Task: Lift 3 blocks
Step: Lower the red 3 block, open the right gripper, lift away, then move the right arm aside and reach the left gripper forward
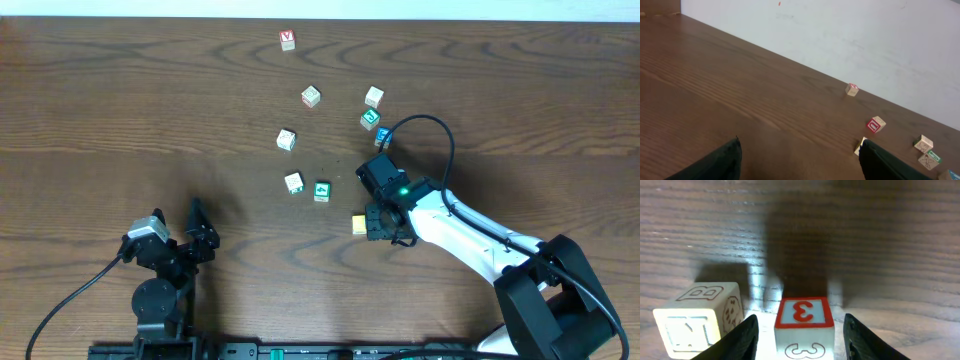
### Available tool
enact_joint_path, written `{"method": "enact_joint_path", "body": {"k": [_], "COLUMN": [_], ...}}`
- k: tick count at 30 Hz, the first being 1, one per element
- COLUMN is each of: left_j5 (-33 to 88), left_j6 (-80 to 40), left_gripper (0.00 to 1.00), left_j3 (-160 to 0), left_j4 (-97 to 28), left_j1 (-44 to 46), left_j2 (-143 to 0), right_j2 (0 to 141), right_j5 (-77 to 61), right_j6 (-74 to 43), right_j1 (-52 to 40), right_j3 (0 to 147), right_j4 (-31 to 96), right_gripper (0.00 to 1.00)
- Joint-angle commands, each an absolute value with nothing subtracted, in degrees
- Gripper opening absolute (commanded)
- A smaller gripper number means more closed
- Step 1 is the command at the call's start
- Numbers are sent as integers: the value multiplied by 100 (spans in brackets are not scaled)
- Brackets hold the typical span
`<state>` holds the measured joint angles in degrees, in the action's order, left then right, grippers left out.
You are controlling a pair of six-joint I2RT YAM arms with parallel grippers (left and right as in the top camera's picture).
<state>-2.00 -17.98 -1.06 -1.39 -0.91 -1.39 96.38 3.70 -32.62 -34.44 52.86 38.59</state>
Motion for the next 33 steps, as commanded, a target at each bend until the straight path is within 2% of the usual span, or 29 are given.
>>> {"method": "enact_joint_path", "body": {"k": [1, 14, 23, 26, 29, 33], "left_j5": [-301, -301, -301, -301, -327, -497], "left_j6": [-1726, -1726, -1726, -1726, -1763, -1789], "left_gripper": [76, 76, 76, 76, 76, 76], "left_j3": [-23, -23, -23, -23, -23, -23], "left_j4": [-403, -403, -403, -403, -401, -364], "left_j1": [-67, -67, -67, -67, -67, -67], "left_j2": [-130, -132, -130, -130, -132, -134], "right_j2": [9633, 9631, 9631, 9620, 9535, 9485], "right_j5": [443, 493, 617, 617, 617, 615], "right_j6": [-3208, -2775, -2147, -1949, -1828, -1686], "right_j1": [-3520, -3330, -2777, -2517, -2154, -1741], "right_j3": [5334, 5833, 7251, 7721, 7811, 7811], "right_j4": [3804, 3909, 4840, 5336, 5612, 5878], "right_gripper": [53, 57, 60, 59, 50, 47]}}
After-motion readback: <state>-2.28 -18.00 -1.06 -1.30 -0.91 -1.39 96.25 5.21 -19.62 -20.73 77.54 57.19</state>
